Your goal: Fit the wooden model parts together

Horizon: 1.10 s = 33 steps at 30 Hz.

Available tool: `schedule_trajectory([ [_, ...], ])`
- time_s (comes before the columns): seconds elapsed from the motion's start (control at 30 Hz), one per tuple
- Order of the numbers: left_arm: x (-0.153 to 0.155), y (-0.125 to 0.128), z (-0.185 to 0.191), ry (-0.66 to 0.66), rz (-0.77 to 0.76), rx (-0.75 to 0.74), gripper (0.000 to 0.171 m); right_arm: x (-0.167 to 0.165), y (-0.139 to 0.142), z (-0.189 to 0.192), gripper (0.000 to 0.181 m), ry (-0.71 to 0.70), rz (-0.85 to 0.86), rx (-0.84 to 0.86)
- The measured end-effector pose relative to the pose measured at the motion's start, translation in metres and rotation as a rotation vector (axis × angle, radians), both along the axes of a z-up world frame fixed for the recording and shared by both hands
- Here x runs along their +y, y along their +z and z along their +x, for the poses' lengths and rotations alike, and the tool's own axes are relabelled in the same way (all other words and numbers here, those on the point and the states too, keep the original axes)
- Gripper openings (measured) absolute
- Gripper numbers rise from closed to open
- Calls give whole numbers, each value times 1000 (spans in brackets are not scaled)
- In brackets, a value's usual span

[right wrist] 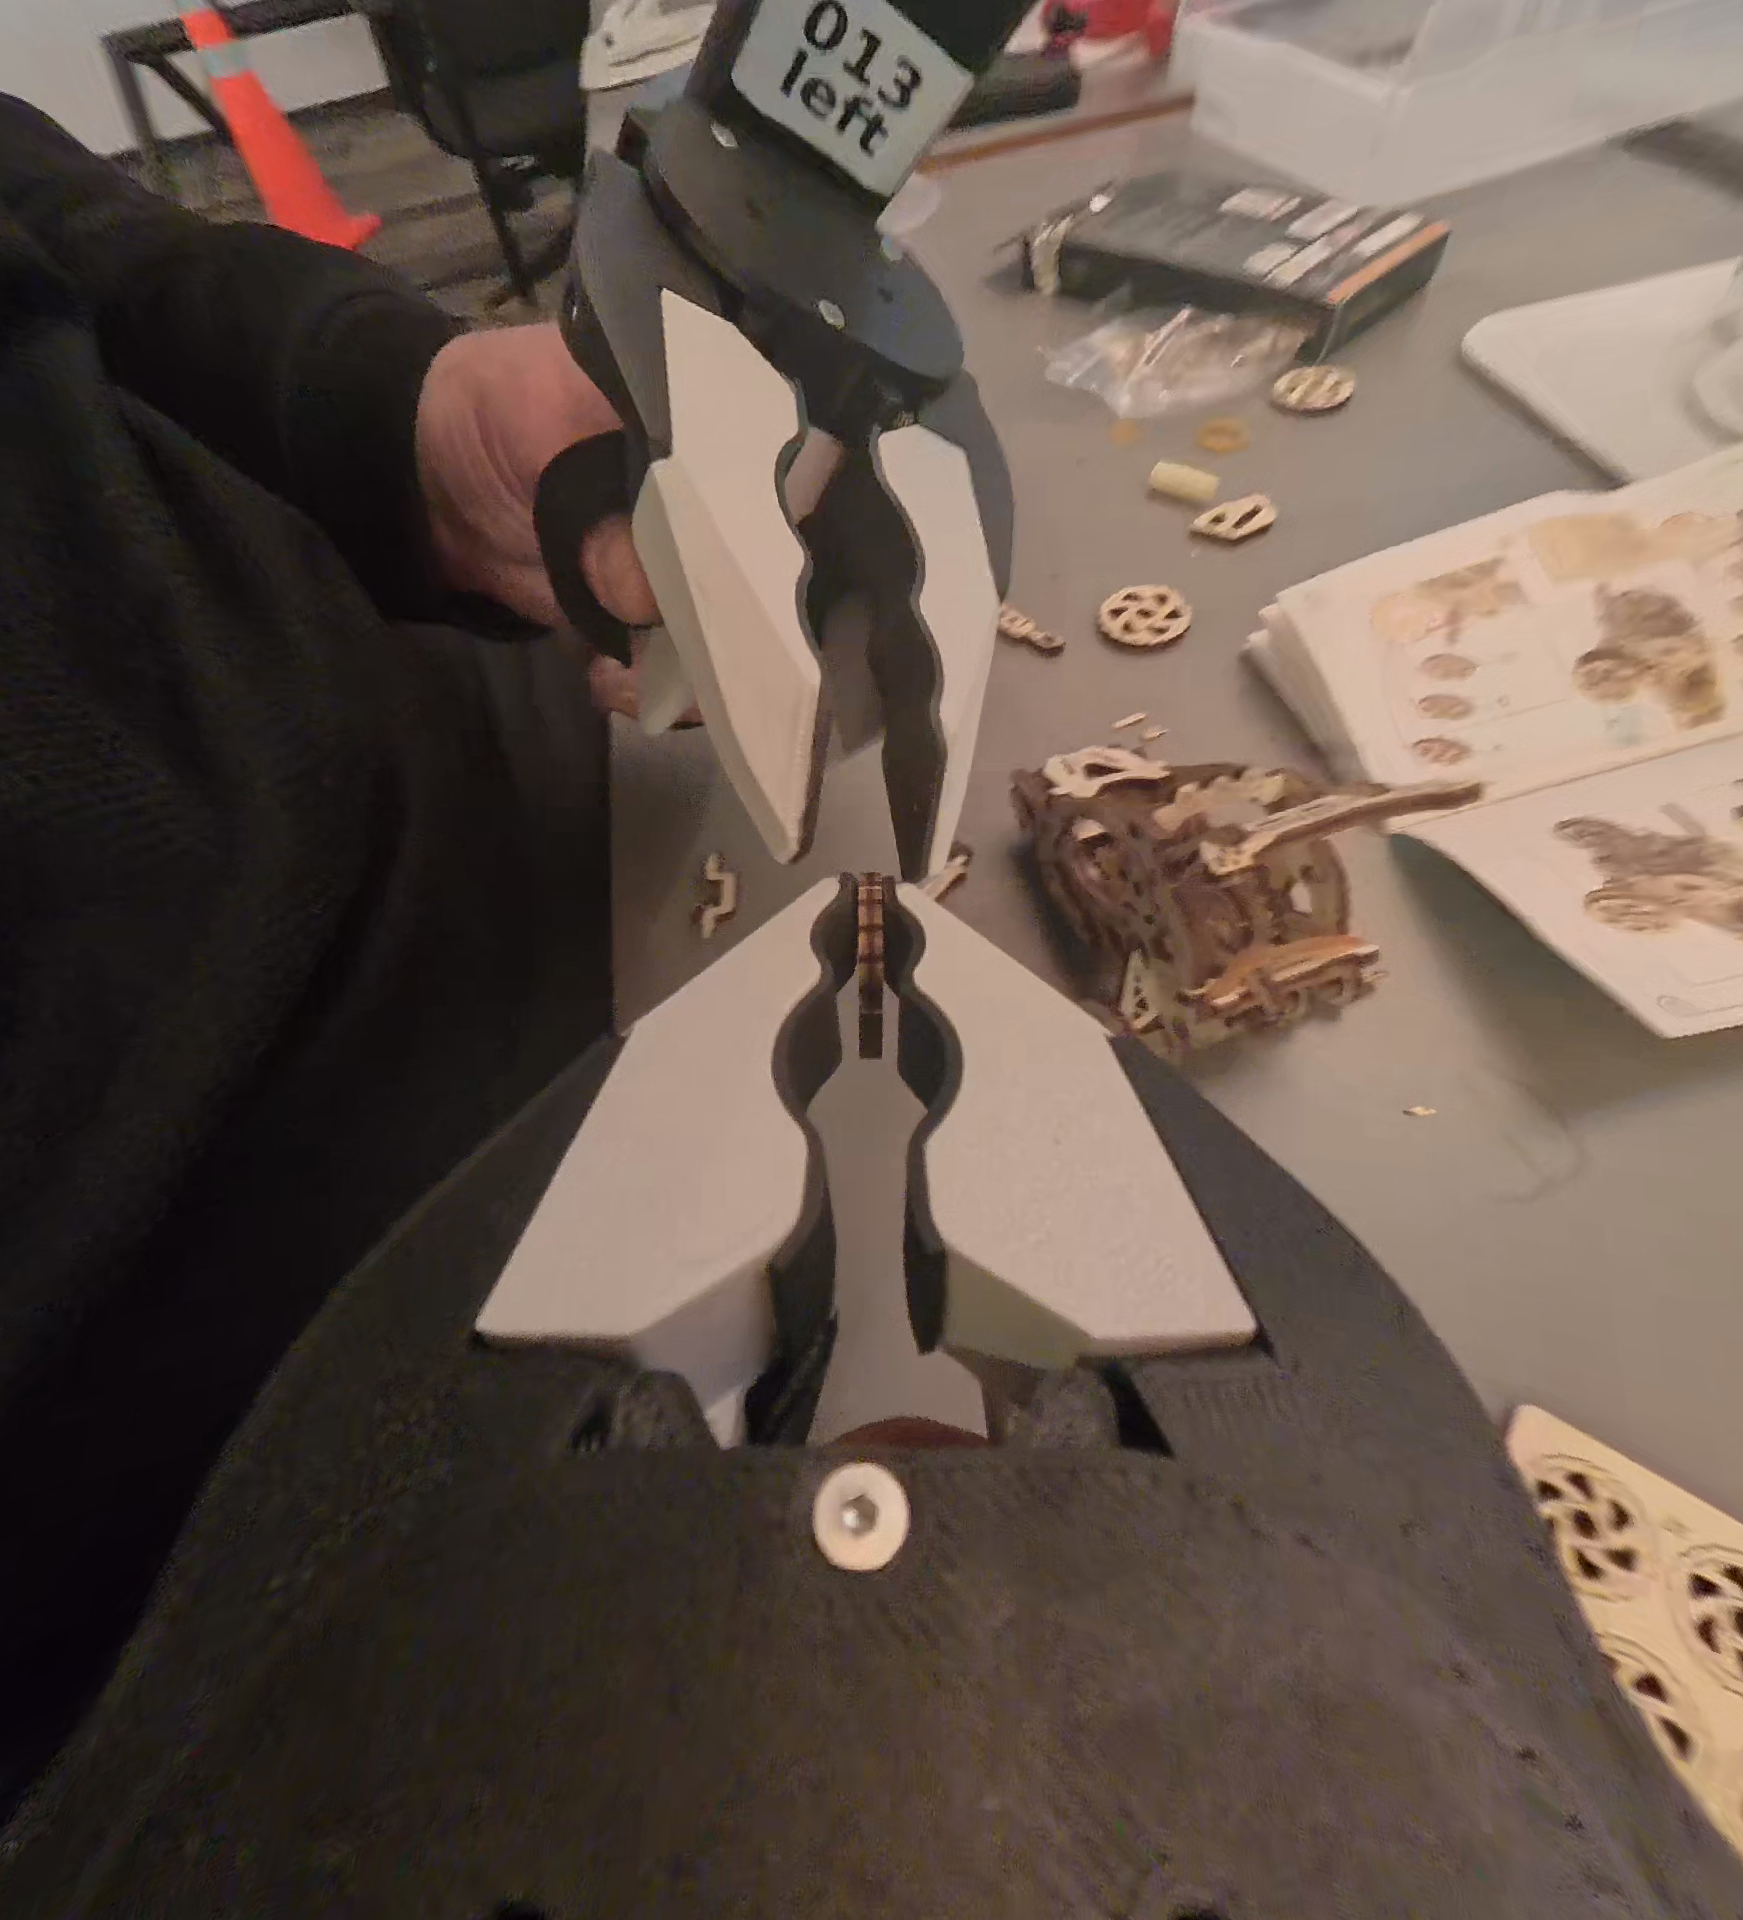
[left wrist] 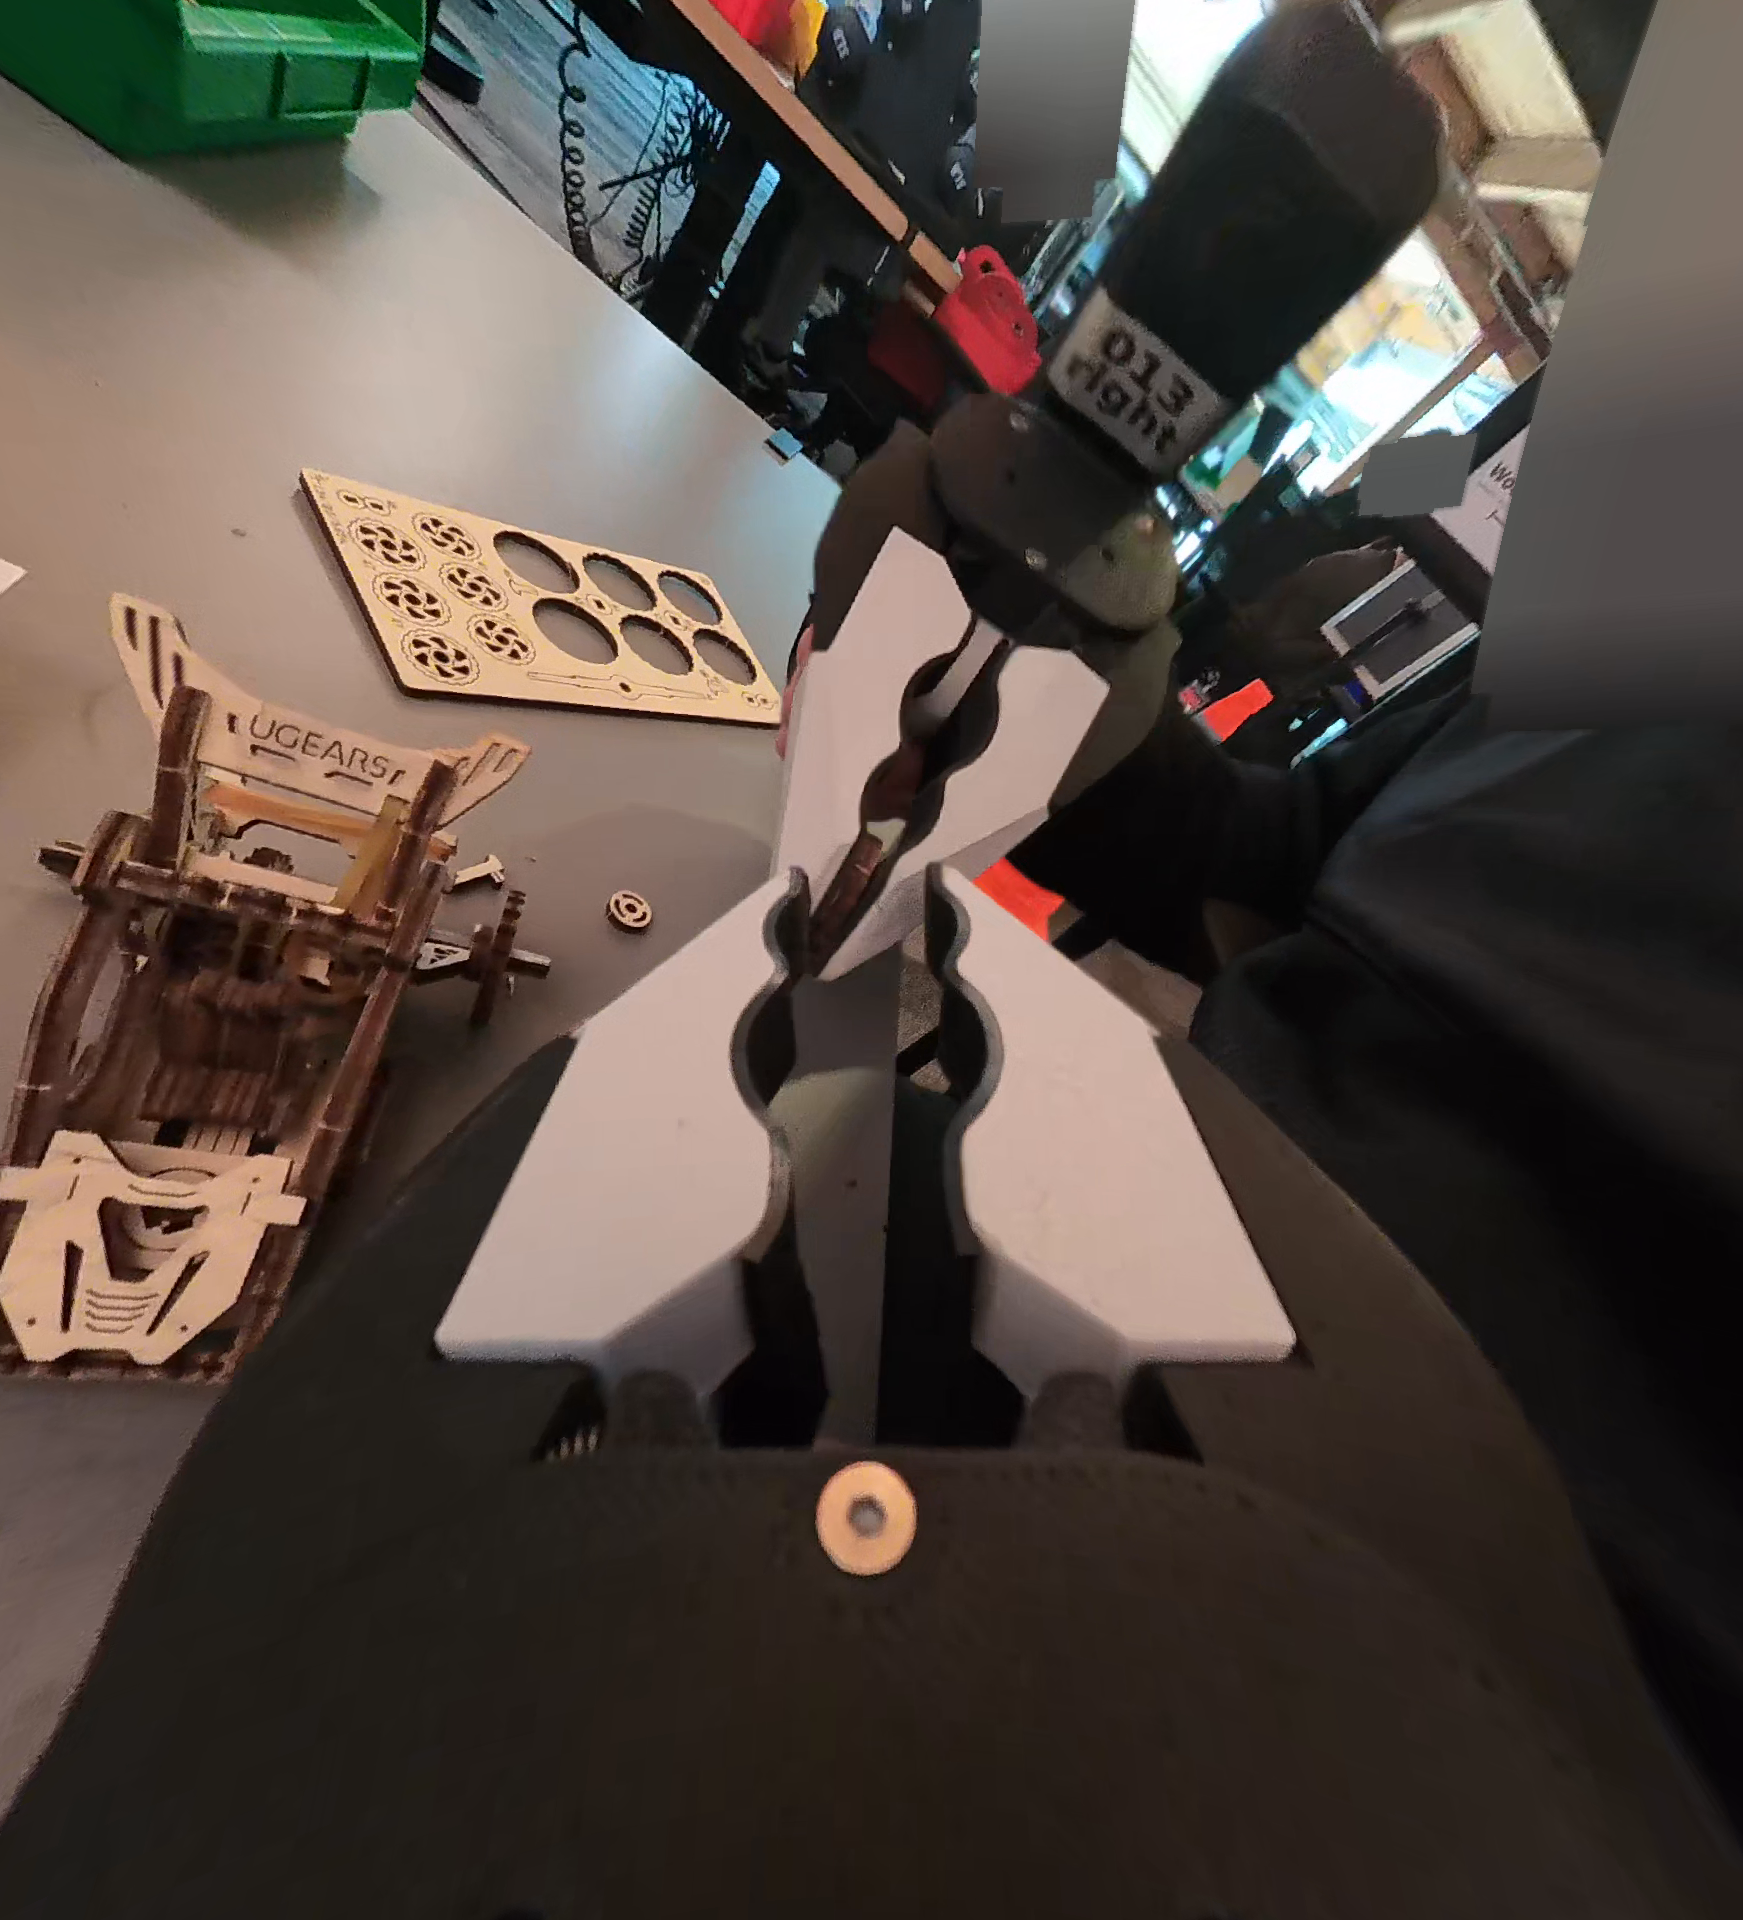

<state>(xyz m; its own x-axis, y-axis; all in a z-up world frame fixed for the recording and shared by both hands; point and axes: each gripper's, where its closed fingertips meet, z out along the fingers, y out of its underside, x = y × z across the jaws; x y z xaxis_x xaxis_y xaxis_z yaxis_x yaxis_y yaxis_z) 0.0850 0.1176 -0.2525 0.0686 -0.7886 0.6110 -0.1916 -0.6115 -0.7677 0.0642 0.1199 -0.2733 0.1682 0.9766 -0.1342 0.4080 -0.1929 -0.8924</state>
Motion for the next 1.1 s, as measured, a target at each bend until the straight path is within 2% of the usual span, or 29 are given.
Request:
schedule_trajectory([
  [0.13,2,-6,-3,13,70,46,8,-2,-3,-2,1,25,-131,-9],
  [0.23,6,-3,-6,36,114,40,0,4,-3,-4,1,4,-159,10],
  [0.33,12,-3,-11,73,244,85,0,12,5,-5,1,-29,-294,124],
  [0.4,14,-7,-11,87,381,161,20,16,11,-6,1,-43,-388,199],
  [0.47,14,-9,-8,86,536,238,30,18,16,-8,1,-44,-499,277],
  [0.53,15,-12,-5,89,666,312,33,18,21,-12,1,-31,-591,342],
  [0.63,20,-13,-3,115,814,390,31,19,15,-16,1,-54,-629,329],
  [0.73,25,-14,-1,145,870,430,31,19,12,-21,1,-80,-663,322],
  [0.87,30,-12,-2,187,944,480,42,22,14,-21,1,-100,-698,347],
  [1.1,28,-18,3,153,1014,563,47,28,16,-17,1,-149,-737,383],
])
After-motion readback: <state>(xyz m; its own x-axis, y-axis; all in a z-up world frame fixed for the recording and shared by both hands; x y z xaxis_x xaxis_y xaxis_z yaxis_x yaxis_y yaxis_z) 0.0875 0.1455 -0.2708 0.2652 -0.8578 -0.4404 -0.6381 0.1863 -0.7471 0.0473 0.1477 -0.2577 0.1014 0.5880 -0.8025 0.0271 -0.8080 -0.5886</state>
